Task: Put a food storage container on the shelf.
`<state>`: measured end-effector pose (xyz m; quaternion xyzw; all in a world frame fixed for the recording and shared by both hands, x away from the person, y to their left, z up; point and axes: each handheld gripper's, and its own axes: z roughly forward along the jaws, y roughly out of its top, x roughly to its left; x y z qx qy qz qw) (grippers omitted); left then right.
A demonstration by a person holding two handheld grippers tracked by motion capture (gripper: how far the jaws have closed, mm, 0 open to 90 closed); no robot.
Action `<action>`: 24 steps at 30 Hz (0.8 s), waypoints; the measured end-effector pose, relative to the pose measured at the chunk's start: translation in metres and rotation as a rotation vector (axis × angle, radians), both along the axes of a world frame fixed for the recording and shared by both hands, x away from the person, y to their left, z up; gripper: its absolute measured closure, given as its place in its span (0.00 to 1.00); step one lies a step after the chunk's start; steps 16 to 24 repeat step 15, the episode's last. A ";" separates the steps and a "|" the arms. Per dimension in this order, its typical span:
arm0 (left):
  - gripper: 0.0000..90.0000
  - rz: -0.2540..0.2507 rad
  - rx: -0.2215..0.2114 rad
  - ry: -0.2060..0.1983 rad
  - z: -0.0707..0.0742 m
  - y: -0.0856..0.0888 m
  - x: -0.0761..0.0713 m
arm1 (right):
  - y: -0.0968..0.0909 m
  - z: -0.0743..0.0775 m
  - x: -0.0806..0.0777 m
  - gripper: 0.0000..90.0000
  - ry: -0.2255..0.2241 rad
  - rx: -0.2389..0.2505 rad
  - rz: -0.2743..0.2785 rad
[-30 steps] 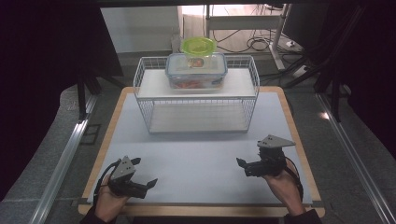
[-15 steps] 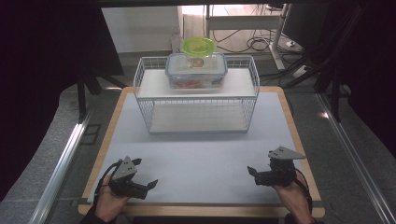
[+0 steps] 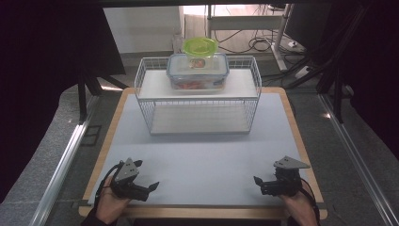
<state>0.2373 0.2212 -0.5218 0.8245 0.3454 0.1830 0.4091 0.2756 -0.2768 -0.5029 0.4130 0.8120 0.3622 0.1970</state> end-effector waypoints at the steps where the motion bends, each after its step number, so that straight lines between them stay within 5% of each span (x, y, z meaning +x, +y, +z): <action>1: 0.01 0.002 0.002 0.002 0.000 0.000 0.000 | 0.000 -0.001 0.000 0.00 0.006 -0.002 -0.002; 12: 0.01 0.009 0.021 0.023 -0.003 0.000 0.002 | 0.001 -0.012 0.002 0.00 0.081 -0.044 0.001; 24: 0.01 0.008 0.022 0.023 -0.003 0.000 0.002 | 0.001 -0.014 0.002 0.00 0.086 -0.050 0.005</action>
